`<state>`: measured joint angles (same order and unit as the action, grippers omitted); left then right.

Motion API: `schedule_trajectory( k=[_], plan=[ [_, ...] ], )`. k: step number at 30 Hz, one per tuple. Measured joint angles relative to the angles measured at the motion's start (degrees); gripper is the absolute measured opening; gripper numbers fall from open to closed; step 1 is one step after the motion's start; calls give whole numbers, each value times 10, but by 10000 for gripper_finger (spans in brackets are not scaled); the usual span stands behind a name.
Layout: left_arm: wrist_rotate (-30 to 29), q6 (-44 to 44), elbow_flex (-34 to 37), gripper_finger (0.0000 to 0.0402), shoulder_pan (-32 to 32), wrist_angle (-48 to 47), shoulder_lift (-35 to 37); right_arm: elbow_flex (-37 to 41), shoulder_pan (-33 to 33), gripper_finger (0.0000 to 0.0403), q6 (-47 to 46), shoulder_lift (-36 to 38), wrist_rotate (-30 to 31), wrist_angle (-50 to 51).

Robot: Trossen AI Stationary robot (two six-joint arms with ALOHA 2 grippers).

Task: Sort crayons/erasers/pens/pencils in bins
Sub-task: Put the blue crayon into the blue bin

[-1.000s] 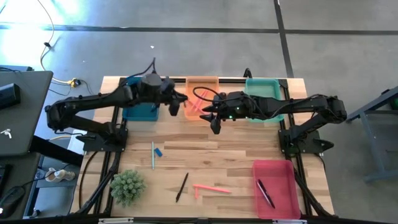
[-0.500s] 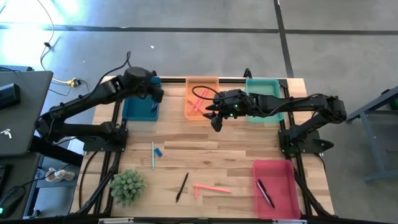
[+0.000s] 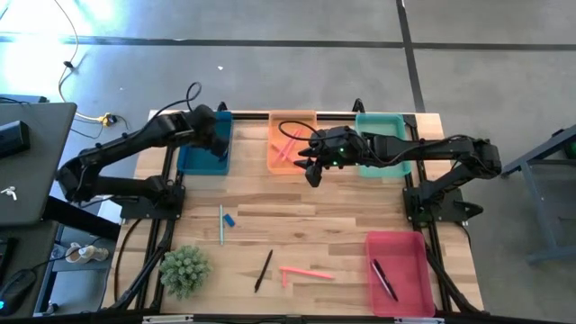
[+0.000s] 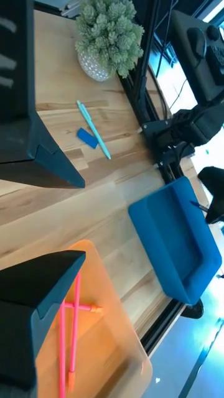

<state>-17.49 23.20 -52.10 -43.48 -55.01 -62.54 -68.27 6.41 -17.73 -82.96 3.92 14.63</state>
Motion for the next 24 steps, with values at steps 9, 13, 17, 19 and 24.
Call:
schedule_trajectory(
  k=[9,13,17,19,24],
  plan=[
    [2,8,0,24,-9,-10,-99,0,0,165,-2,0,0,3],
    [25,0,0,25,-21,-9,-136,0,0,165,-2,0,0,8],
    [44,-4,0,26,-33,-6,-156,0,0,165,-2,0,0,12],
    [44,-4,0,26,-38,-7,-161,0,0,165,-2,0,0,12],
    [60,-24,0,28,-51,-7,-169,0,-1,165,-2,0,0,12]
  ],
)
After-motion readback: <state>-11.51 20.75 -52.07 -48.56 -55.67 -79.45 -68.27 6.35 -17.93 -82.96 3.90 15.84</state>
